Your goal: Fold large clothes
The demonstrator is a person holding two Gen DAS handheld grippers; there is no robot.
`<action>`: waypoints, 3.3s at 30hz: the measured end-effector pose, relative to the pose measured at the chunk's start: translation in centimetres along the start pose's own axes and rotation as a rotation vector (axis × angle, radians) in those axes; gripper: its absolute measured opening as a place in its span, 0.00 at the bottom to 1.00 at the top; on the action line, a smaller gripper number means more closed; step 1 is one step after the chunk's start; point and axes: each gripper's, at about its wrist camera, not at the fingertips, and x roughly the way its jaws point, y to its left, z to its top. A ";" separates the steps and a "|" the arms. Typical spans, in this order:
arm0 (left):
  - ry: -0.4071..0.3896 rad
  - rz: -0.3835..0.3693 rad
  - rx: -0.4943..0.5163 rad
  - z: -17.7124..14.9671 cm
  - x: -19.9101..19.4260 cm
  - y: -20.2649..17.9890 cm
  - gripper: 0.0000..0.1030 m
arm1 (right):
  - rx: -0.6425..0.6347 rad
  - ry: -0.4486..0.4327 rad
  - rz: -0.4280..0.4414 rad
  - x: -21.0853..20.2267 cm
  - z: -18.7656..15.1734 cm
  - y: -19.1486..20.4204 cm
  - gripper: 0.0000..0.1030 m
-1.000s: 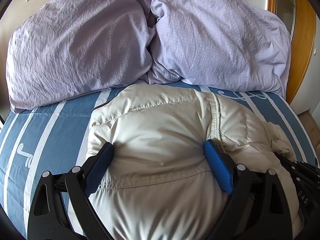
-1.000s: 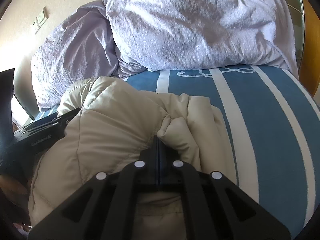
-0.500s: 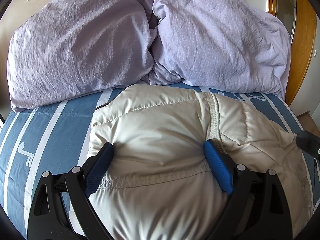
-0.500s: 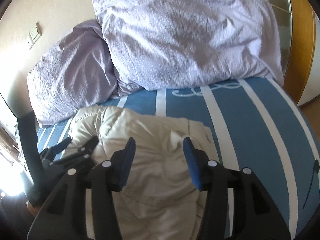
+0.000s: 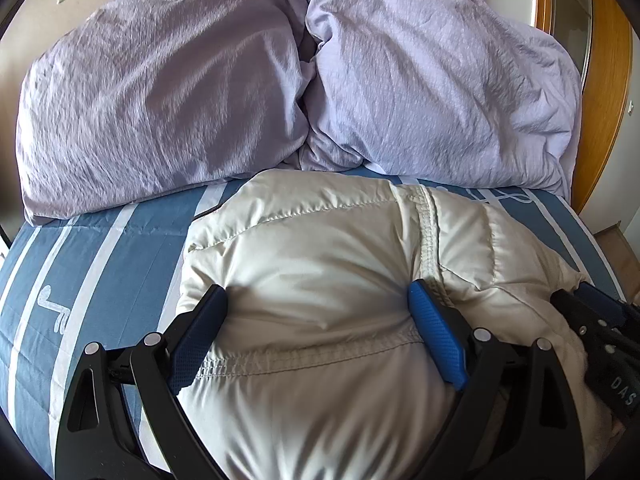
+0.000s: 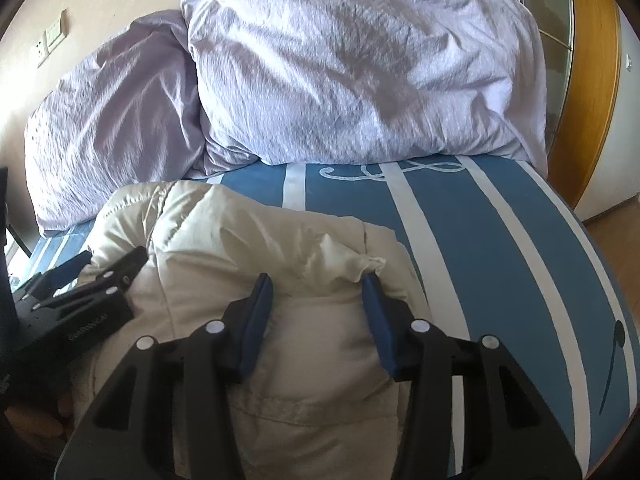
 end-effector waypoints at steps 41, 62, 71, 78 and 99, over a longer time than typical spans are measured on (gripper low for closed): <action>-0.002 0.007 0.004 0.0 0.0 -0.1 0.89 | -0.005 -0.047 0.002 1.2 -1.3 -0.2 0.47; 0.079 -0.020 -0.013 0.5 -2.5 1.0 0.90 | 0.058 0.165 0.050 1.1 -0.9 -1.1 0.47; 0.106 -0.032 -0.154 -0.5 -6.3 7.0 0.90 | 0.145 0.180 0.106 -2.7 -1.3 -5.2 0.76; 0.164 -0.031 -0.196 -1.5 -6.7 9.0 0.90 | 0.245 0.282 0.227 -1.6 -1.8 -7.7 0.93; 0.195 -0.054 -0.210 -1.7 -5.6 9.0 0.90 | 0.478 0.514 0.540 4.5 -4.6 -8.0 0.98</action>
